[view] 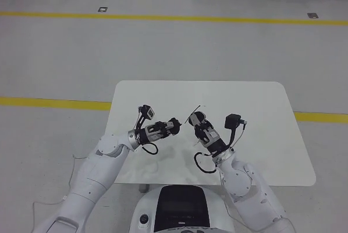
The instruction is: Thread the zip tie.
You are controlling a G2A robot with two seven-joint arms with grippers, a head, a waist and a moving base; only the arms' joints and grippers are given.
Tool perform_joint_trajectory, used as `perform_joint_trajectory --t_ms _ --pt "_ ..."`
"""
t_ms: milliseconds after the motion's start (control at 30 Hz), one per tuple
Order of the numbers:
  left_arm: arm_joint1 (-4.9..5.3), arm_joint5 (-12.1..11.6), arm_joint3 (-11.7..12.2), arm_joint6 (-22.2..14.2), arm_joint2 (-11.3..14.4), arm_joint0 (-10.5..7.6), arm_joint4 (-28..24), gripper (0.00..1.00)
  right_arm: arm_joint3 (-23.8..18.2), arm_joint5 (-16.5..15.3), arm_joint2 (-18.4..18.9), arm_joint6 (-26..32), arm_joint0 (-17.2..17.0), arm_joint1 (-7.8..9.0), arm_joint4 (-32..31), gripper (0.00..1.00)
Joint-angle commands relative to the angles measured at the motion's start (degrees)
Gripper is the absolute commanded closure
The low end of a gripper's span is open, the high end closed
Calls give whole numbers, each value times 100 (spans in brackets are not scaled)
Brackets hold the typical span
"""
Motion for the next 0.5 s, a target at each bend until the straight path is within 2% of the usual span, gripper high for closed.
perform_joint_trajectory --t_ms 0,467 --pt "0 0 0 0 0 0 0 100 33 25 -49 -7 16 -6 -20 100" --pt "0 0 0 0 0 0 0 100 62 76 -166 -136 57 -22 -120 100"
